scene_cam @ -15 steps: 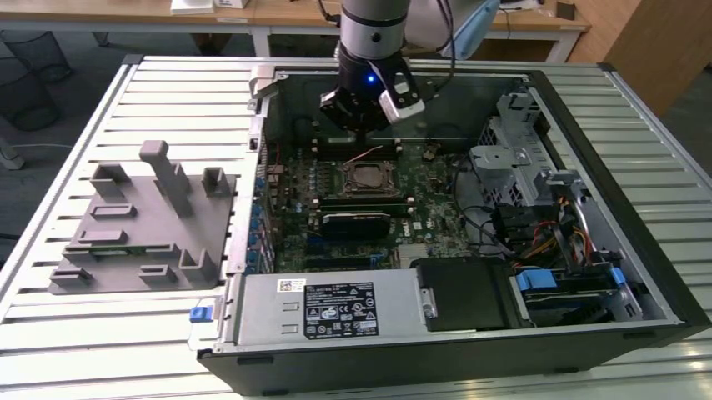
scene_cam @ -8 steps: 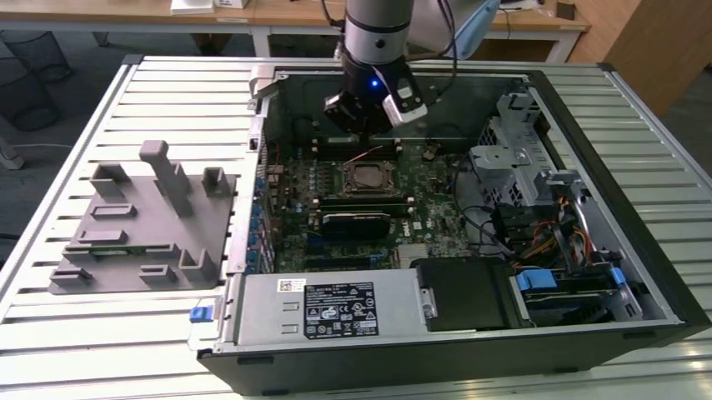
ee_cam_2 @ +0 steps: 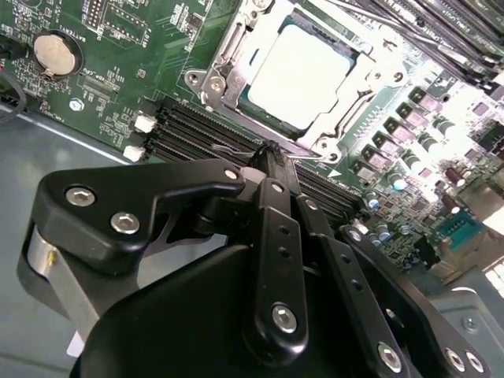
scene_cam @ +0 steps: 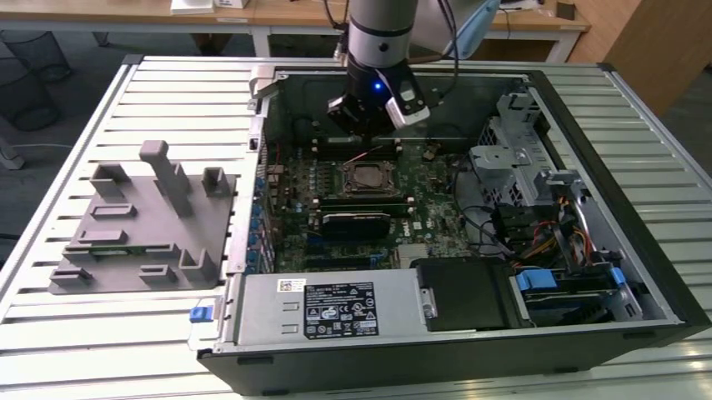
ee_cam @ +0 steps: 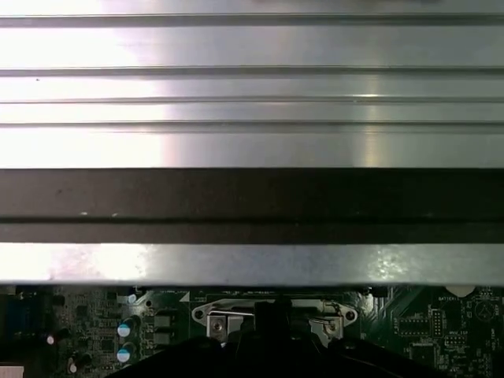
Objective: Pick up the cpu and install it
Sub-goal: 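Install the first cpu locking lever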
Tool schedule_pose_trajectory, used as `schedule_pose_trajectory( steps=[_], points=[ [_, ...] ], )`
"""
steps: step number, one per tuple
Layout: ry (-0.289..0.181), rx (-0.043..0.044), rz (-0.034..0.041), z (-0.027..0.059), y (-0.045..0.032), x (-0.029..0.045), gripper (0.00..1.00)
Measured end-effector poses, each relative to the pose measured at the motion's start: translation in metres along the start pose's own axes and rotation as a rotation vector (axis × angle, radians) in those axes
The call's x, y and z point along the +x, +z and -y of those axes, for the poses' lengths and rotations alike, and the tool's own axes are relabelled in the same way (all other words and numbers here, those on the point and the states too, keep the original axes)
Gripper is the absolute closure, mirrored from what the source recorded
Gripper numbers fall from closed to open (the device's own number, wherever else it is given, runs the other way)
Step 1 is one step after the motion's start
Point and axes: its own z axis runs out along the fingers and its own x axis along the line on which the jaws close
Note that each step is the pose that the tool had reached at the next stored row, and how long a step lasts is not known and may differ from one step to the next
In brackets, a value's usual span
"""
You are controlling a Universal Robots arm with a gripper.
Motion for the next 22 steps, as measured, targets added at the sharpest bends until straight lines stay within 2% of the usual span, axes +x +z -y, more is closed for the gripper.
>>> schedule_pose_trajectory(
  steps=[13,22],
  points=[
    [0.000,0.0003,0.0000,-0.0033,0.0081,-0.0043,0.89],
    [0.000,0.0006,0.0000,-0.0053,0.0147,-0.0103,0.89]
  ],
)
